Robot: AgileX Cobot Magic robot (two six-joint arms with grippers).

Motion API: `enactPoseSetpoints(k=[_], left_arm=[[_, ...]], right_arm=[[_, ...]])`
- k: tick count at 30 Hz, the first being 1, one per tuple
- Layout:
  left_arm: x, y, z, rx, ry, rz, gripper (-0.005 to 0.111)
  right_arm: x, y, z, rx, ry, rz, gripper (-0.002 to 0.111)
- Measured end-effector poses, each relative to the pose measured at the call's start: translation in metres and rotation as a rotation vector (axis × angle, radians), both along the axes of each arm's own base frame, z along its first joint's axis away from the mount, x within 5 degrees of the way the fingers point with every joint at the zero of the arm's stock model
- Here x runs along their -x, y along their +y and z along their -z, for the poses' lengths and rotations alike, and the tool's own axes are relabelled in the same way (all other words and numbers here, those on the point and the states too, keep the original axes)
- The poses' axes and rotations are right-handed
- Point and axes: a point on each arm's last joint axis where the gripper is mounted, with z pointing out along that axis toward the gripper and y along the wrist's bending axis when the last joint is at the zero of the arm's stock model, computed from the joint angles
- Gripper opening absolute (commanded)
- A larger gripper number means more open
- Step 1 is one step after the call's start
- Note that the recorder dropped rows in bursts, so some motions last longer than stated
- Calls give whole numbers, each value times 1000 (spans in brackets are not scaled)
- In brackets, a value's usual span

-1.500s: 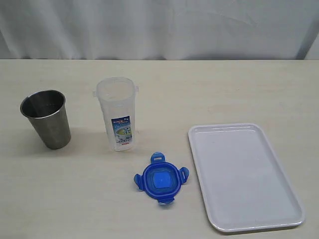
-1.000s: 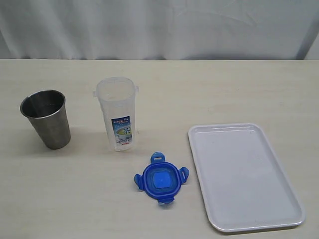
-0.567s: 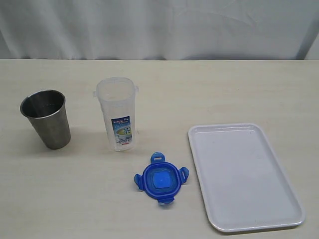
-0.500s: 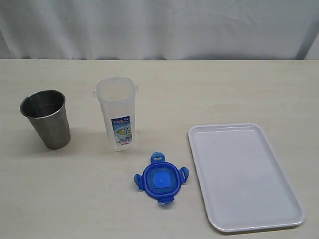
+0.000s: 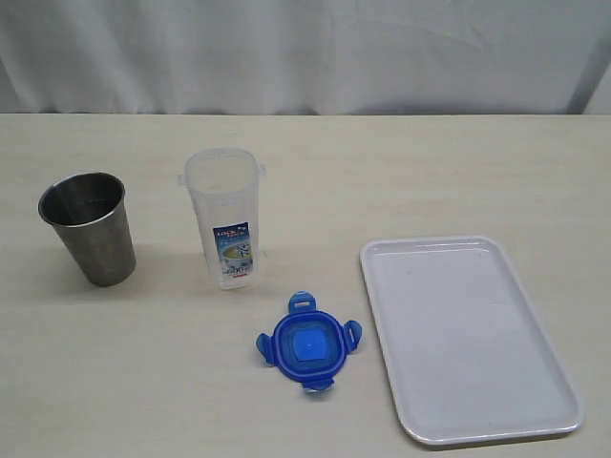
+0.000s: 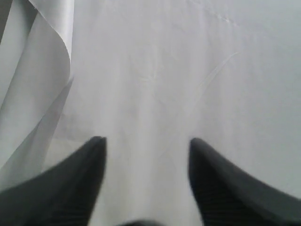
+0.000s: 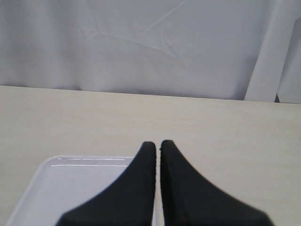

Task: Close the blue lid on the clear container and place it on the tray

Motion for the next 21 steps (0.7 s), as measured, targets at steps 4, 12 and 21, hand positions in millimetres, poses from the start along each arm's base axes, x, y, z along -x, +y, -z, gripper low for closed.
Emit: enactPoseSetpoints(k=[4, 12, 21], left_arm=[[-16, -1, 3, -30, 72, -5, 97], [-59, -3, 28, -112, 323, -9, 97], [-100, -9, 68, -136, 516, 54, 97]], right_arm=[[0, 0, 0, 0, 0, 0, 4], [0, 0, 0, 0, 0, 0, 4], [0, 0, 0, 0, -2, 0, 4]])
